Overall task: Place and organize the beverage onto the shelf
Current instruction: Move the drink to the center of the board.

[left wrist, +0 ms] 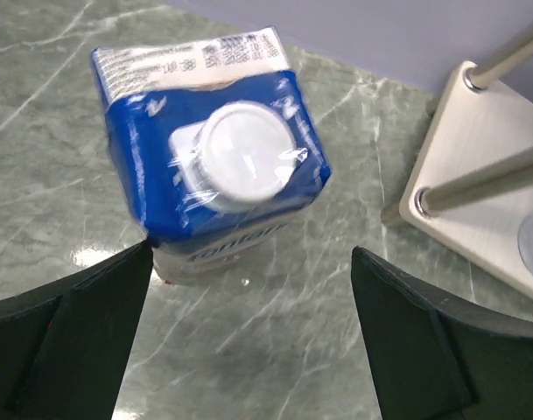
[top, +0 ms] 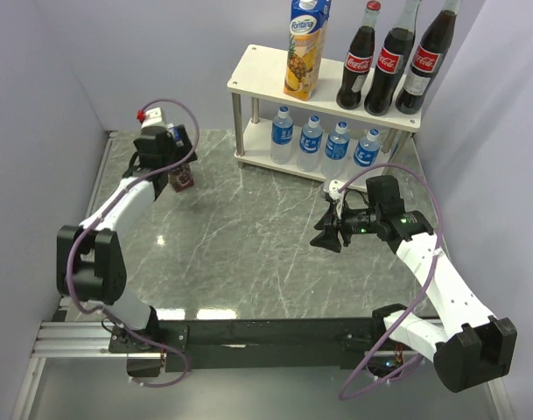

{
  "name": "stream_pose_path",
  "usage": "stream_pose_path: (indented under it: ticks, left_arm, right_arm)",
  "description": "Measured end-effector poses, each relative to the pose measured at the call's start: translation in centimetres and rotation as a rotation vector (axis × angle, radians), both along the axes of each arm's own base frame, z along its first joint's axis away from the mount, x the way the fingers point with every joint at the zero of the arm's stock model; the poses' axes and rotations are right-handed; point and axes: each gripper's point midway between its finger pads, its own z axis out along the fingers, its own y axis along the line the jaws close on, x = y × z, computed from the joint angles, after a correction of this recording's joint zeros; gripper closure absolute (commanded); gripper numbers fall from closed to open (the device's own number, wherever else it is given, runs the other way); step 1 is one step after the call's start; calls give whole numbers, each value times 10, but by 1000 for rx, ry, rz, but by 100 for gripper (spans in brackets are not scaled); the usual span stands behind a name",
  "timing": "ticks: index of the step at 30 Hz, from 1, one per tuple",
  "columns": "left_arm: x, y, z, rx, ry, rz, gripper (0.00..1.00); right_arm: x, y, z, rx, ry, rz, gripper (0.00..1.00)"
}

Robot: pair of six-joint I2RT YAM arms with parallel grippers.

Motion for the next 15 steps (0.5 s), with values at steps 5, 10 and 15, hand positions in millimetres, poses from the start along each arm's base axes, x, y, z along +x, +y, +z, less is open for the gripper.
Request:
stream_pose_path:
  ticks: [5, 10, 15]
  left_arm:
    - [30, 3, 6, 39, 33, 150, 1]
    - [40, 31, -9, 77, 75, 315, 3]
    - [38, 33, -17, 95, 93, 320, 36]
  right_arm:
    - [0, 0, 0, 0, 1, 0, 41]
    - [0, 0, 0, 0, 3, 0, 41]
    - [-1, 0, 0, 0, 5, 1, 41]
